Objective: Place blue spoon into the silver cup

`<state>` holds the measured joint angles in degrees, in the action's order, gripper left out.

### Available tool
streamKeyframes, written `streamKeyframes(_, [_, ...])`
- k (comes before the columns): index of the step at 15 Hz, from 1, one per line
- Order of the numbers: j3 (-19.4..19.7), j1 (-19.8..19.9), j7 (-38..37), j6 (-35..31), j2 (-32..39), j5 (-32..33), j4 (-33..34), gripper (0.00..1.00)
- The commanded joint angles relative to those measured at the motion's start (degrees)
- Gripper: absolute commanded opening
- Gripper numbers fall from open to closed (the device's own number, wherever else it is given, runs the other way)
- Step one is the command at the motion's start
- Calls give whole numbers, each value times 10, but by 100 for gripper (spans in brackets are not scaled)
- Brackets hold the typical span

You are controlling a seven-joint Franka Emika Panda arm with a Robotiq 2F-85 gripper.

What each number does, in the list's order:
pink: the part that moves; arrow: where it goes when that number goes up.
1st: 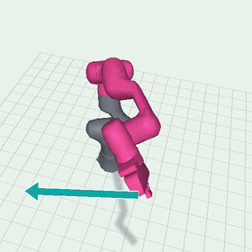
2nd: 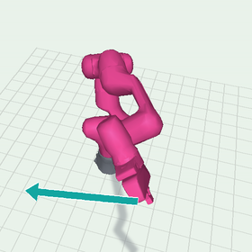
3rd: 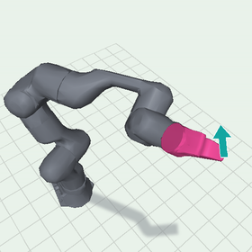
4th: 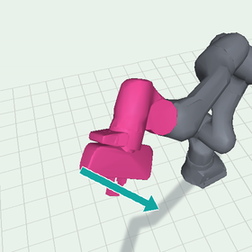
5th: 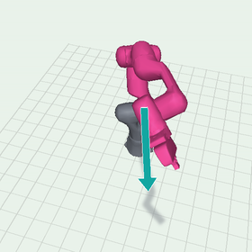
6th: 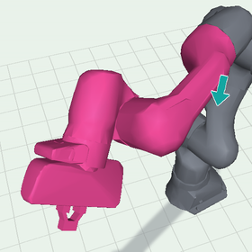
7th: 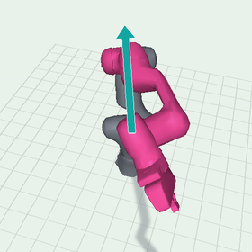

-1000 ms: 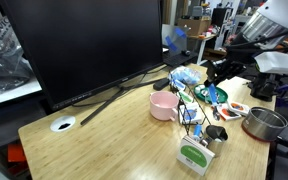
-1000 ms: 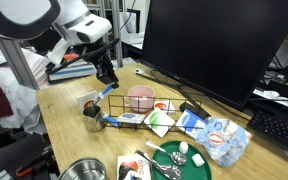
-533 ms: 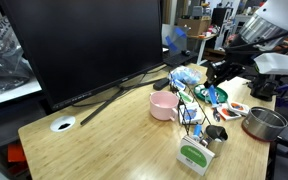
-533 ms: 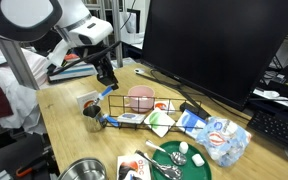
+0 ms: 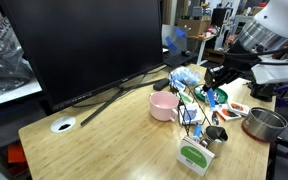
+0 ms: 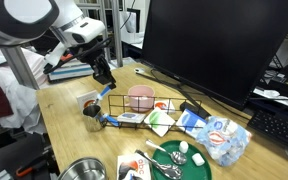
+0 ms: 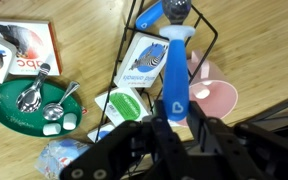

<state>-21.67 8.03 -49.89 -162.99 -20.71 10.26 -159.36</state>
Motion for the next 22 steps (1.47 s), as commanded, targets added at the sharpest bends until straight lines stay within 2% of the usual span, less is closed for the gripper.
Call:
streamKeyframes(1, [-64, 34, -86, 0, 1, 54, 0, 7])
streamKeyframes(7, [-169, 50, -266, 19, -1, 144, -4, 7])
streamKeyframes(14, [-230, 55, -451, 30, -18, 225, -4, 7])
streamKeyframes(15, [-159, 94, -380, -3, -16, 251, -4, 7])
streamKeyframes(16, [-148, 102, -383, -2, -21, 260, -4, 7])
streamKeyframes(19, [-73, 152, -328, -10, -40, 272, 2, 7])
streamKeyframes(22, [-26, 151, -287, -17, -48, 255, -4, 7])
